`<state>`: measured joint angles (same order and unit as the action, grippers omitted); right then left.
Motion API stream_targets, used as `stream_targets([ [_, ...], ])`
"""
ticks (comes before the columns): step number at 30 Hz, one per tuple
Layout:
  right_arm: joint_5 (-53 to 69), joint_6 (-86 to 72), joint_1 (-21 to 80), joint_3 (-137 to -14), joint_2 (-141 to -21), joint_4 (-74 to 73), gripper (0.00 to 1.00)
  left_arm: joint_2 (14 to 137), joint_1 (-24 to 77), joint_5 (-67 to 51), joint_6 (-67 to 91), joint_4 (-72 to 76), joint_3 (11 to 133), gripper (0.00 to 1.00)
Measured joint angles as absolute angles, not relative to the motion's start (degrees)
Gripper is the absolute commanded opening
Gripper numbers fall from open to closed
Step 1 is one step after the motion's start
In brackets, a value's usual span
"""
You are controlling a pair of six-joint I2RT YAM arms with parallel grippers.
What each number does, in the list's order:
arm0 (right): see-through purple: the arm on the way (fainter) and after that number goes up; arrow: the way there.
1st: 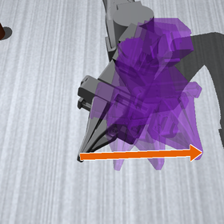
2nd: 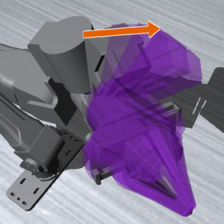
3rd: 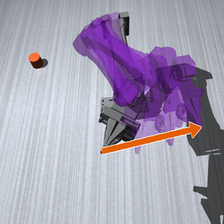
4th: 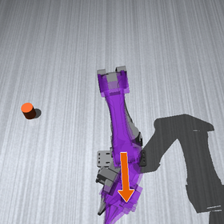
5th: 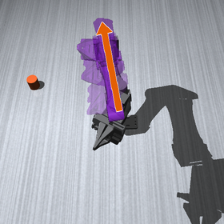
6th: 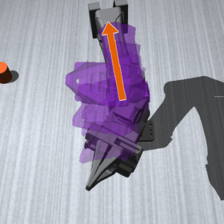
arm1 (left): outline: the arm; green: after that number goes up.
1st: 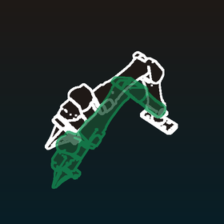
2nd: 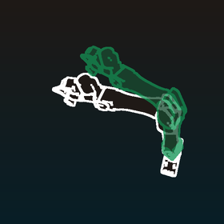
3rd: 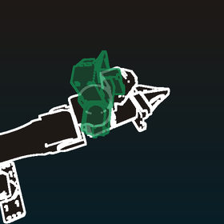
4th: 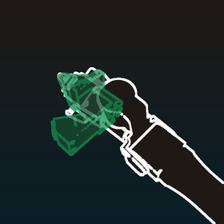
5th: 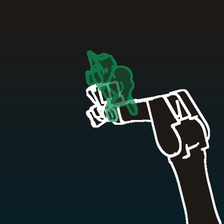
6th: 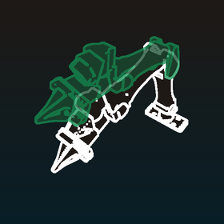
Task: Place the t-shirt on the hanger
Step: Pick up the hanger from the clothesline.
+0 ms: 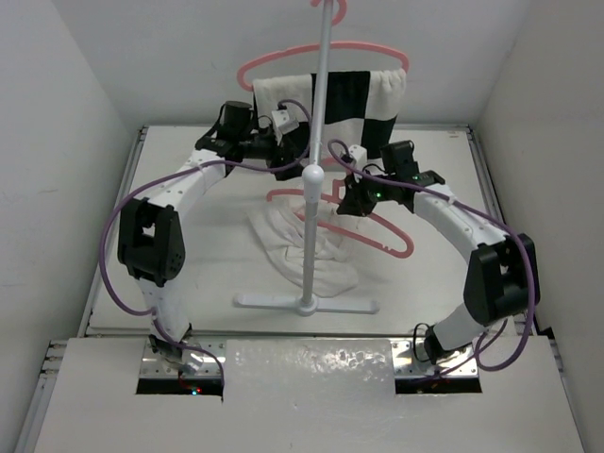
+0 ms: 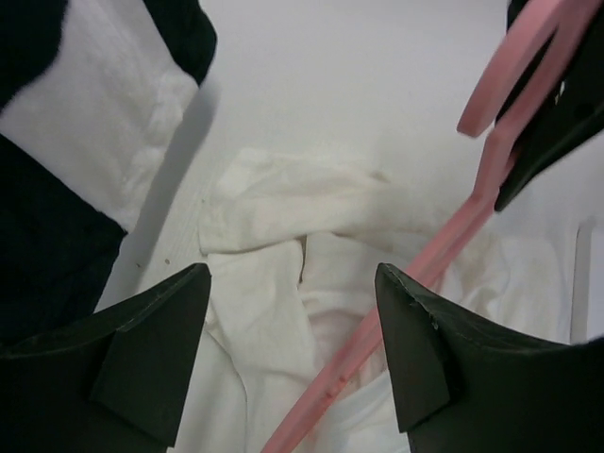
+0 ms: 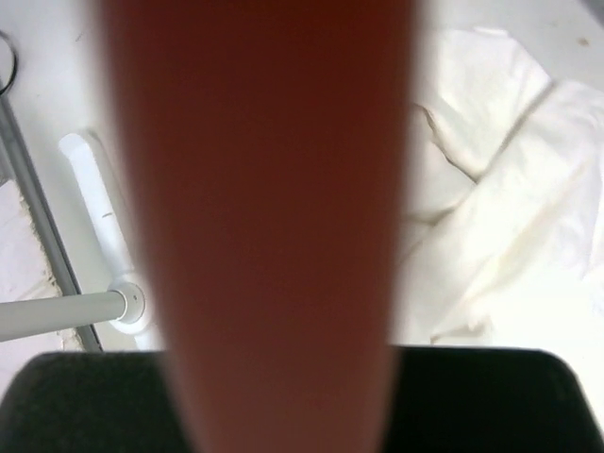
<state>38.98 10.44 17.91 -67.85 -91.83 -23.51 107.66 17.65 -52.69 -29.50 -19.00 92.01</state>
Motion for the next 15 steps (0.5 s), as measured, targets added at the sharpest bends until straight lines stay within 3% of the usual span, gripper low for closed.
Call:
stream_targets([
  [5, 34.0, 5.9, 17.0, -62.4, -86.3, -20.0, 0.0, 106.5, 17.6, -51.6, -21.7, -14.5, 93.3, 0.66],
  [6, 33.0, 4.6, 16.7, -61.3, -85.1, -19.3, 0.0, 105.7, 17.6, -51.0, -22.2, -15.1, 93.3, 0.57],
  [9, 30.5, 0.6, 14.4, -57.9, -80.8, -17.2, 0.0, 103.4, 17.8, -48.2, -27.6, -20.0, 93.4, 0.47],
  [15, 25.1, -3.1, 11.9, -55.1, -72.9, -16.3, 0.0, 104.6, 19.1, -37.4, -39.2, -31.7, 93.7, 0.49],
])
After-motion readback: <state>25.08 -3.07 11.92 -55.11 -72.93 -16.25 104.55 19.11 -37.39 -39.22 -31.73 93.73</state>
